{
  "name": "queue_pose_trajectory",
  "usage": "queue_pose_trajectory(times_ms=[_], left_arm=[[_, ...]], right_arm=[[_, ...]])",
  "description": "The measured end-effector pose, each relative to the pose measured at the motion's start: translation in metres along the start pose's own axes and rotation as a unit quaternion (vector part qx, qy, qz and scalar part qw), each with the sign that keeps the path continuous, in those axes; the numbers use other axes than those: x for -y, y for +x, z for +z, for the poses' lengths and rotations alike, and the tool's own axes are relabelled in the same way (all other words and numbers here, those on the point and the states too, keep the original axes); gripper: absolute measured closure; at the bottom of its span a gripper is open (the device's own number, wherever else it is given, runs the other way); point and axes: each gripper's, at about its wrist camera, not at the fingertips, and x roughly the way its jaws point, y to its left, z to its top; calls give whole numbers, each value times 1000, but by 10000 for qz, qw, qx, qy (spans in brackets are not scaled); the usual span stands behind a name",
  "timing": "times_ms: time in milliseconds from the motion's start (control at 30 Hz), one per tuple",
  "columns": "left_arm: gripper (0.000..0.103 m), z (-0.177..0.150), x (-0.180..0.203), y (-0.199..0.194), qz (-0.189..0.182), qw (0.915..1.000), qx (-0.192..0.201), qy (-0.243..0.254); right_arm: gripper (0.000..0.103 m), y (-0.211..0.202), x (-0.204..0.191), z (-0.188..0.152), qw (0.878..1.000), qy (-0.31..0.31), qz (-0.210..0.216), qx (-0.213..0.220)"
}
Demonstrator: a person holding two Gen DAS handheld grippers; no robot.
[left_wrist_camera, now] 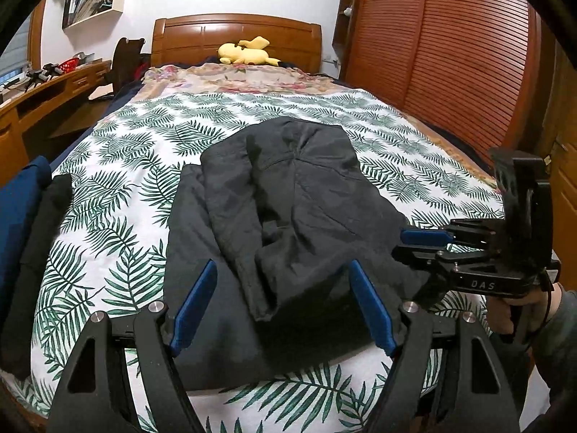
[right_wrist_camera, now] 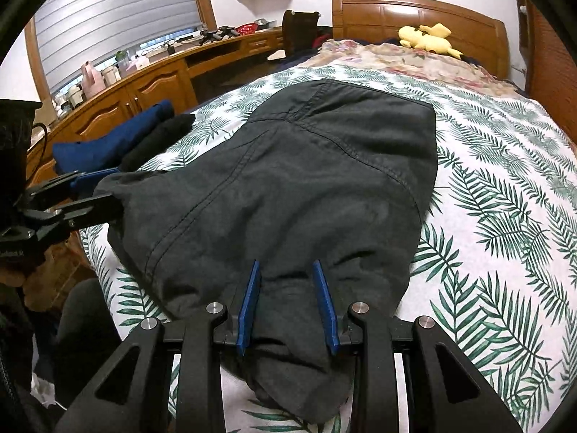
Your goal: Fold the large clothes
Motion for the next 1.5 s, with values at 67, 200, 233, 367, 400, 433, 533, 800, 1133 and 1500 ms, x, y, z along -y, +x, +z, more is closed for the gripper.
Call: queue_pose_trajectory(times_ms=[67, 200, 233, 367, 400, 433, 533, 800, 1133, 1500], left_arm=[[28, 0, 1, 1, -25, 10000, -24, 21], [46, -1, -4, 9, -193, 9995, -182, -144], [53, -2, -7, 12, -257, 9990, -254, -257], [93, -3, -13, 19, -529, 9968, -427, -430], [95, -3, -12, 17, -562, 9967, -416, -405], [96, -1, -10, 12, -524, 9976, -291, -344], [97, 5, -9, -7, -501, 9984, 0, -263], [98, 6, -58, -46, 79, 9988, 309, -377], [98, -36, -77, -20, 440, 9981, -194, -383], [86, -39, -66, -23, 651, 9974, -182, -242]], right_arm=[[70, -1, -2, 0, 10000, -31, -58, 11], [65, -5, -3, -1, 9999, -35, -96, 16], [64, -6, -2, 0, 9999, -32, -98, 4], [61, -11, 1, 3, 10000, 0, -78, -61], [61, -12, 2, 4, 9999, 3, -83, -90], [60, -13, 2, 6, 9999, -7, -90, -115], [60, -18, 0, 13, 9998, -108, -123, -86], [60, -17, -22, 37, 9996, -264, 77, 105], [60, 26, -42, 19, 9967, -742, 2, -344], [60, 21, -26, 22, 9969, -734, 222, -179]])
